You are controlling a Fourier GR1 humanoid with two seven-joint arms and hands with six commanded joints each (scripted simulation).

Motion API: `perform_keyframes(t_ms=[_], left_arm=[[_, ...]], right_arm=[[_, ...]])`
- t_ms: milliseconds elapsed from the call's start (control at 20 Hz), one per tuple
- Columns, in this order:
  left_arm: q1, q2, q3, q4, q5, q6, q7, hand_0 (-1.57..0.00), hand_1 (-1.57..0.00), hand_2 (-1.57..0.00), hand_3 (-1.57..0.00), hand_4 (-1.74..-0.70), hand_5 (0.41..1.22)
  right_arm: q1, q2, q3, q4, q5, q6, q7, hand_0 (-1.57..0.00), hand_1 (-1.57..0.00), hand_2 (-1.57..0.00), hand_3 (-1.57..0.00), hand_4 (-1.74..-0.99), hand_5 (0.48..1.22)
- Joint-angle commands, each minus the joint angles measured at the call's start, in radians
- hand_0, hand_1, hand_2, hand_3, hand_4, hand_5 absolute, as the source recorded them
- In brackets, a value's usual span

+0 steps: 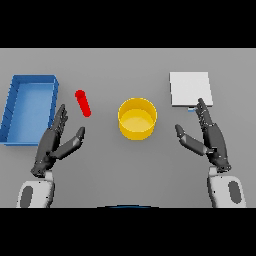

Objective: Pick up the red beaker and tilt it to pour out 1 green nut into yellow bowl. Pick up the yellow bowl and place it on the metallic measuring scale.

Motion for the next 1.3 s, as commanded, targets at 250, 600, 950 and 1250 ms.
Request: perform_keyframes(t_ms=[250, 600, 950, 1250], left_arm=[[-0.151, 0.004, 0.049, 0.189, -0.019, 0.026, -0.008, 0.0, 0.0, 0.0, 0.0, -1.21, 0.664], [-0.345, -0.008, 0.105, 0.442, -0.031, 0.061, -0.089, 0.0, 0.0, 0.0, 0.0, -1.22, 0.638], [-0.508, -0.008, 0.134, 0.648, -0.074, 0.111, -0.135, 0.0, 0.0, 0.0, 0.0, -1.23, 0.647], [-0.567, -0.028, 0.168, 0.754, -0.053, 0.119, -0.228, 0.0, 0.0, 0.0, 0.0, -1.33, 0.709]], right_arm=[[-0.005, -0.01, -0.005, 0.01, -0.015, 0.024, -0.022, 0.0, 0.0, 0.0, 0.0, -1.295, 0.623], [0.008, -0.014, -0.01, 0.014, -0.01, 0.022, -0.028, 0.0, 0.0, 0.0, 0.0, -1.297, 0.625], [0.006, -0.002, 0.001, 0.01, 0.016, -0.001, -0.017, 0.0, 0.0, 0.0, 0.0, -1.3, 0.638], [-0.018, -0.012, -0.02, 0.029, -0.002, 0.003, 0.002, 0.0, 0.0, 0.0, 0.0, -1.303, 0.646]])
